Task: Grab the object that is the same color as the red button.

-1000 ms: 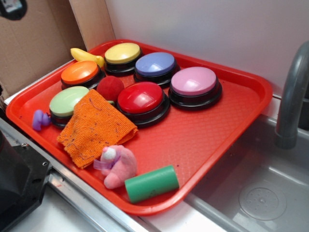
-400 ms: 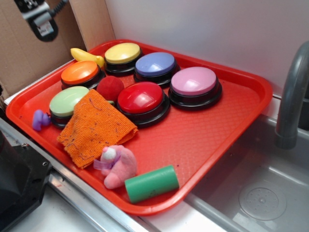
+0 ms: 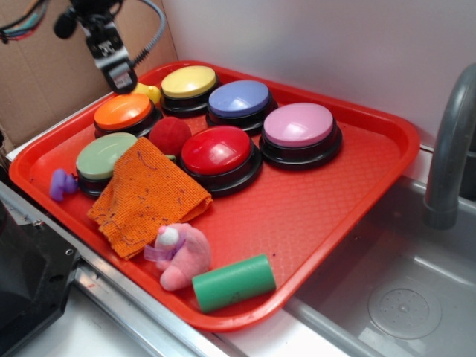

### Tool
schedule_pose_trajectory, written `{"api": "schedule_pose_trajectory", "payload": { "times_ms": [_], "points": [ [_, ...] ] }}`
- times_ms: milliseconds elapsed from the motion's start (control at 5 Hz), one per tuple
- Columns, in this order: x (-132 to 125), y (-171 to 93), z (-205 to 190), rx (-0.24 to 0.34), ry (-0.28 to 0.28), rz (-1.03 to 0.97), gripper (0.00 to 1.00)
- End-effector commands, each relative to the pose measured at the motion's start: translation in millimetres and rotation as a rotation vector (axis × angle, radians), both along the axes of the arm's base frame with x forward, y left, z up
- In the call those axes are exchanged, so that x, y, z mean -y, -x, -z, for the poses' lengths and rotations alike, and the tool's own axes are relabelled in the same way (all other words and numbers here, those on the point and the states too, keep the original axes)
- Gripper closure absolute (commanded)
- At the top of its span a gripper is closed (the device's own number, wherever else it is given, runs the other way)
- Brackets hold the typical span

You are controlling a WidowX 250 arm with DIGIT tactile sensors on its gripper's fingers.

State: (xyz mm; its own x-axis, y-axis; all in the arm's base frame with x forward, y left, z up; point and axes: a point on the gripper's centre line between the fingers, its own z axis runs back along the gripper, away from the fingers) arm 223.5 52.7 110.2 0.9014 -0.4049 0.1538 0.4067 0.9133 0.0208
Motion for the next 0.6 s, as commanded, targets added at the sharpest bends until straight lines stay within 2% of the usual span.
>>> {"api": "schedule_pose_trajectory", "payload": {
  "times_ms": [0,200,400],
  "points": [
    [13,-39,34,0.02,-0.014,0.206,0.0],
    [16,-42,45,0.027,0.05,0.264,0.0],
    [19,-34,47,0.016,0.088,0.338,0.0]
  ]
}}
